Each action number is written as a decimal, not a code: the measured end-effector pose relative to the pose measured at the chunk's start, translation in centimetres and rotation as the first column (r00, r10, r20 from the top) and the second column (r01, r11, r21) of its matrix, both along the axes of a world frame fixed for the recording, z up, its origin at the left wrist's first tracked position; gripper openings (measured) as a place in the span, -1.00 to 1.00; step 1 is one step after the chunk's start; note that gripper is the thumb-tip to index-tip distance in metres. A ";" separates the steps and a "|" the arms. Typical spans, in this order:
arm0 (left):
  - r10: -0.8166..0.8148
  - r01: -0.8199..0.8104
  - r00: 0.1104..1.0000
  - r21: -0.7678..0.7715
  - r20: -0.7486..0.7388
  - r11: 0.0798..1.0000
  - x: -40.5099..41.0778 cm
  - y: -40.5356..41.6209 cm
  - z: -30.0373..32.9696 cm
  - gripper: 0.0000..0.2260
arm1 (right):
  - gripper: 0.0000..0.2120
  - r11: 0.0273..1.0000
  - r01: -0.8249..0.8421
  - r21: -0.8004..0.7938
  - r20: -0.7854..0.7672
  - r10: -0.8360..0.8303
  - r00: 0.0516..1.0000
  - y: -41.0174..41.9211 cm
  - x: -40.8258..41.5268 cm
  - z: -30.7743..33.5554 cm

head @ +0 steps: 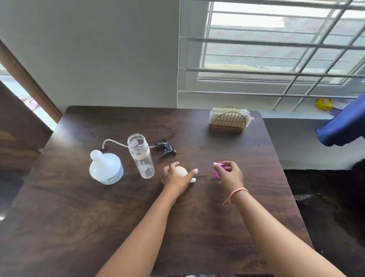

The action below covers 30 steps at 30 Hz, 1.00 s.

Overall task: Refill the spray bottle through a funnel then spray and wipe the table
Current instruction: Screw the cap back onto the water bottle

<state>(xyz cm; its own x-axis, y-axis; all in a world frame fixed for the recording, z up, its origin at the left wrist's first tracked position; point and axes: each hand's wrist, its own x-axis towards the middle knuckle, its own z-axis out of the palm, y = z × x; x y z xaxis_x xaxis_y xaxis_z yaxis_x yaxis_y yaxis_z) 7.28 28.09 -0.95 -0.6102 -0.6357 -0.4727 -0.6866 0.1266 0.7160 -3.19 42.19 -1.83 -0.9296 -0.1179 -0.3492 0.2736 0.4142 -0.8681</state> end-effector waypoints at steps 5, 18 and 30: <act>-0.170 0.152 0.983 -0.209 -0.068 0.966 0.4 0.2 -0.3 -0.39 | -0.85 0.976 0.116 -0.182 0.134 -0.092 0.987 -0.2 -0.2 1.1; -0.379 0.330 0.847 -0.190 -0.373 0.925 -0.3 -1.1 7.0 -0.42 | -0.90 0.900 0.285 -0.329 0.072 -0.277 0.958 -3.0 0.1 5.2; -0.057 0.088 0.651 0.000 -0.757 0.996 4.7 -13.9 18.2 -0.81 | -0.77 0.797 0.081 -0.598 -0.008 -0.108 0.994 -15.0 2.7 15.1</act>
<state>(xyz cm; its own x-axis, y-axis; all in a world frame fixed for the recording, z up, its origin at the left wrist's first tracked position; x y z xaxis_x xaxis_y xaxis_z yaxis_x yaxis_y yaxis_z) 12.00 14.17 17.22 -0.8096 -0.5669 0.1525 0.1037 0.1177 0.9876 -0.49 27.15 13.29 -0.9585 -0.2014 -0.2018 0.2442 -0.2148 -0.9456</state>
